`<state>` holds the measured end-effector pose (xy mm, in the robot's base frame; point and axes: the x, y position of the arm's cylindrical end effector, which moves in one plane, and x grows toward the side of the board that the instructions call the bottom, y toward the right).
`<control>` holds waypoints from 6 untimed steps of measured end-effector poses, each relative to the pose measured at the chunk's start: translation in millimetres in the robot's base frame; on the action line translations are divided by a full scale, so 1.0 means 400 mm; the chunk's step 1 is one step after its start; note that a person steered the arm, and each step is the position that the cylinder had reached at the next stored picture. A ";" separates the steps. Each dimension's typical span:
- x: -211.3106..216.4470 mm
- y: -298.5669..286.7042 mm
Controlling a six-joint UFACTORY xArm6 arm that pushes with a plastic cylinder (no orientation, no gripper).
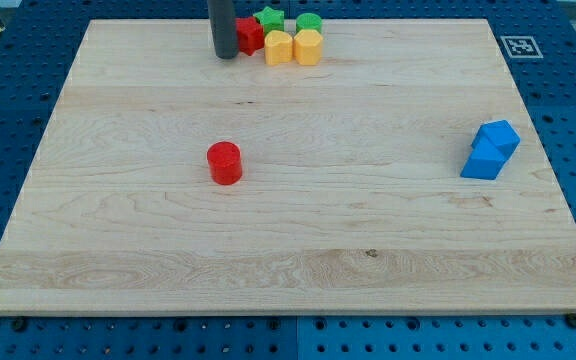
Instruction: Move your arm to the red circle
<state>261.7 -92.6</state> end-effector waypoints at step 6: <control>0.524 -0.167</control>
